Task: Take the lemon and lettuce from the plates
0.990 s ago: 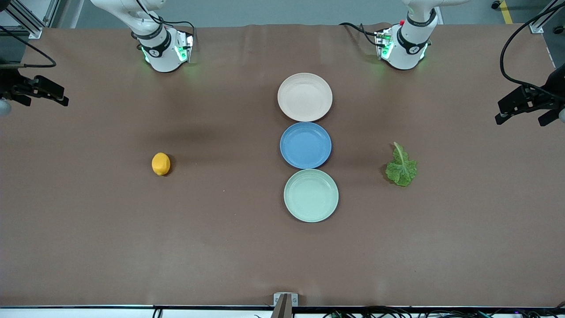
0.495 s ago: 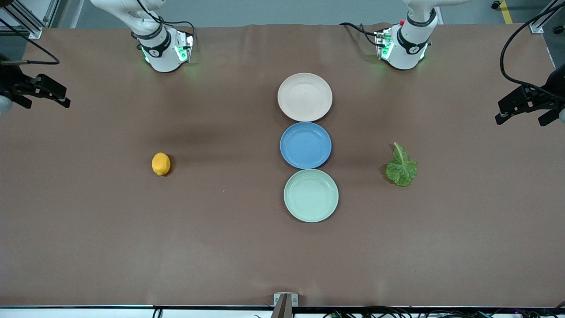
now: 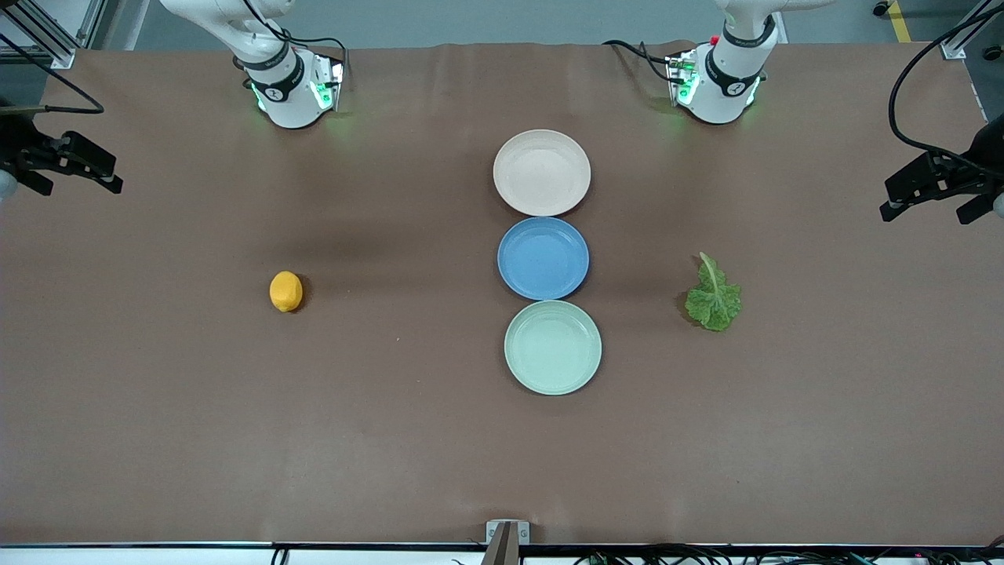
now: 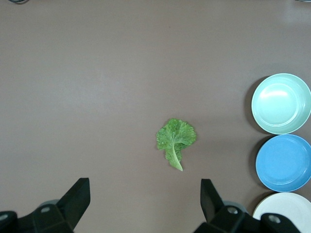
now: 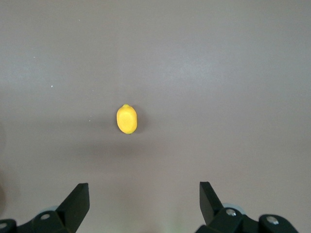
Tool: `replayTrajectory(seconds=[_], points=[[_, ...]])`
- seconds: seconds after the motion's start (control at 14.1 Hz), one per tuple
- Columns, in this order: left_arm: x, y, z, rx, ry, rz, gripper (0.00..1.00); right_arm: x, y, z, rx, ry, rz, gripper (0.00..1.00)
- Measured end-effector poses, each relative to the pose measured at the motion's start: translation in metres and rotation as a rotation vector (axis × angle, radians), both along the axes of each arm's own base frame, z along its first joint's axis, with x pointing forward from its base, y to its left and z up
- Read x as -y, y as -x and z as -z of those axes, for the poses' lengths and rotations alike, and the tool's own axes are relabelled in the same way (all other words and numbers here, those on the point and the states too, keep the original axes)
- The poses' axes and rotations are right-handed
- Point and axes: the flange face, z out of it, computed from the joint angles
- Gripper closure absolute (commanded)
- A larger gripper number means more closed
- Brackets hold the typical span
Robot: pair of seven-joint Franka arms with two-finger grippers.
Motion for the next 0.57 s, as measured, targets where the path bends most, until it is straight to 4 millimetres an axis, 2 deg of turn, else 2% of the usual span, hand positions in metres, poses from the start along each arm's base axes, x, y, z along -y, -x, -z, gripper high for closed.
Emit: replayTrajectory(seconds=[0.57], points=[[0.0000,0.0000,0.0000,0.000,0.000,0.000,0.00,0.0038,-0.0044,0.0098,-0.029,-0.001,0.007,0.00]])
